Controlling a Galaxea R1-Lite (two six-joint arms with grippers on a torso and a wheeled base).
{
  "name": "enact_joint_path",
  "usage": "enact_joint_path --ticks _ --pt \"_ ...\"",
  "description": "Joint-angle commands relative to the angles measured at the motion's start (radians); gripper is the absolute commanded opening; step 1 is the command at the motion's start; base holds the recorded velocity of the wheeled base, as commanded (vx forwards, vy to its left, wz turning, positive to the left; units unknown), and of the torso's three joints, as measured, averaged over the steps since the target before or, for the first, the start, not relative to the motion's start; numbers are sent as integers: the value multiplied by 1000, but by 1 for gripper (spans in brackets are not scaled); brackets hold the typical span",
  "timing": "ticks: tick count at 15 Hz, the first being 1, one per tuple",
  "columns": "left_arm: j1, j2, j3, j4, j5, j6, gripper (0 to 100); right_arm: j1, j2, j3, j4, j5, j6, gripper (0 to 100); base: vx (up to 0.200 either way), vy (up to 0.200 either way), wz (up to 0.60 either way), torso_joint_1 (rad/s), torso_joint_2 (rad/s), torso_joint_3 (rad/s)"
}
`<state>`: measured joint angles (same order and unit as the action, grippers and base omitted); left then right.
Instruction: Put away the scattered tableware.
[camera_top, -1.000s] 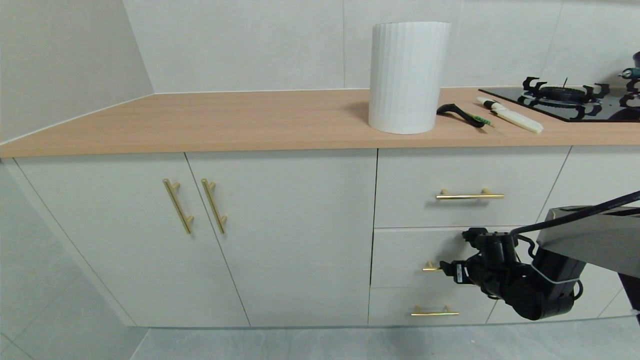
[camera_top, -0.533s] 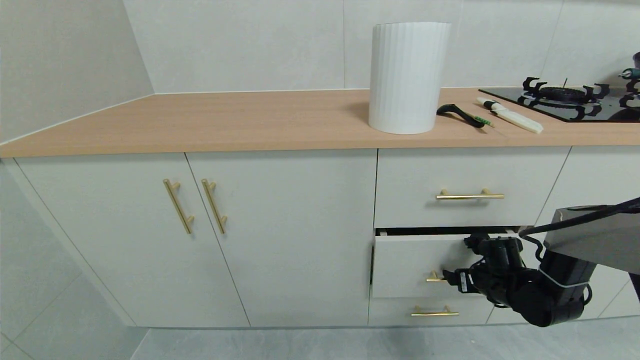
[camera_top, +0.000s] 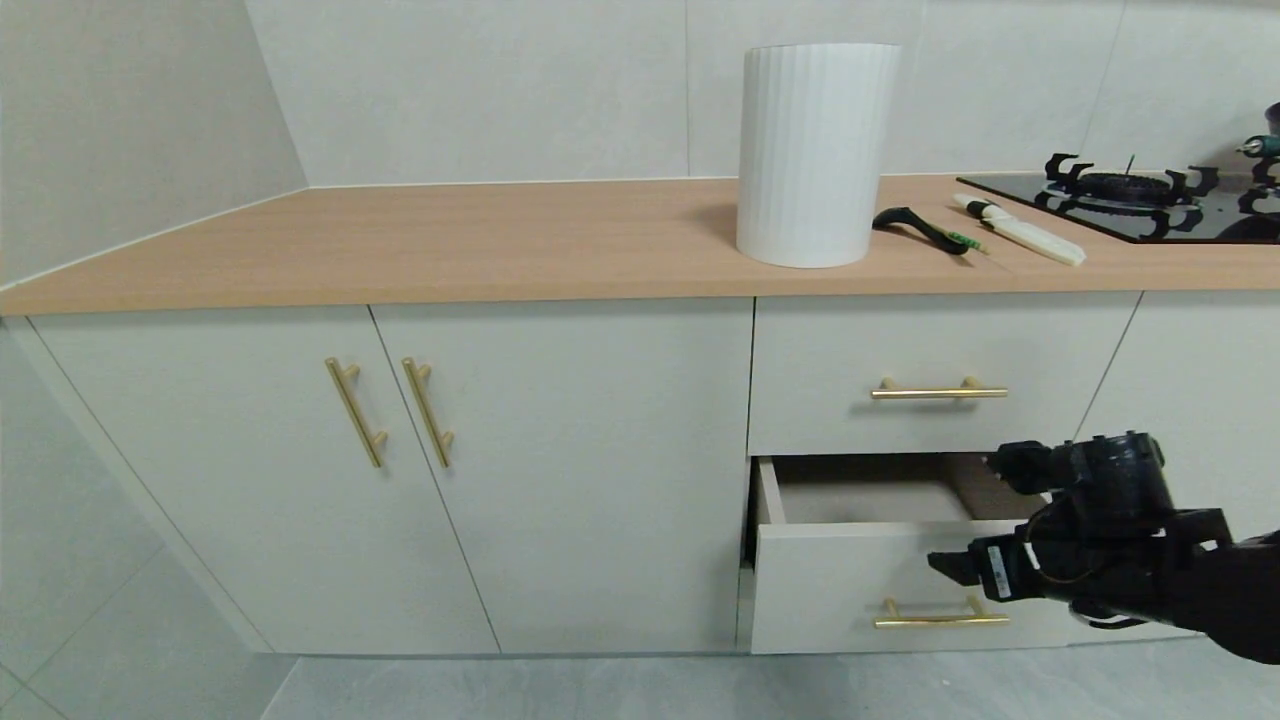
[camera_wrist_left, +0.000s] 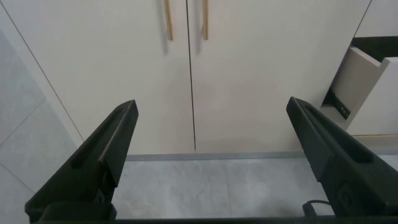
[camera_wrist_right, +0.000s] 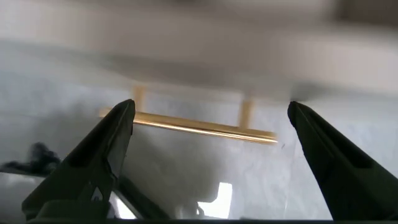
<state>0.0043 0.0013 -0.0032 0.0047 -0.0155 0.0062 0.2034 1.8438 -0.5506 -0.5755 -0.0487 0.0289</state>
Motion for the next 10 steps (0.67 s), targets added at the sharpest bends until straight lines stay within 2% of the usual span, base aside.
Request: enact_joint_path --ticks 1,4,8,10 --pt "0 0 0 0 0 0 100 7 -213 -17 28 -13 2 100 0 0 0 0 0 0" --pt "0 0 0 0 0 0 100 10 -156 -29 -17 -26 28 100 0 0 0 0 0 0" --pt "0 0 0 0 0 0 100 16 66 -20 -234 -120 39 100 0 0 0 0 0 0" --pt "0 0 0 0 0 0 100 51 190 -22 -382 -168 88 100 0 0 0 0 0 0"
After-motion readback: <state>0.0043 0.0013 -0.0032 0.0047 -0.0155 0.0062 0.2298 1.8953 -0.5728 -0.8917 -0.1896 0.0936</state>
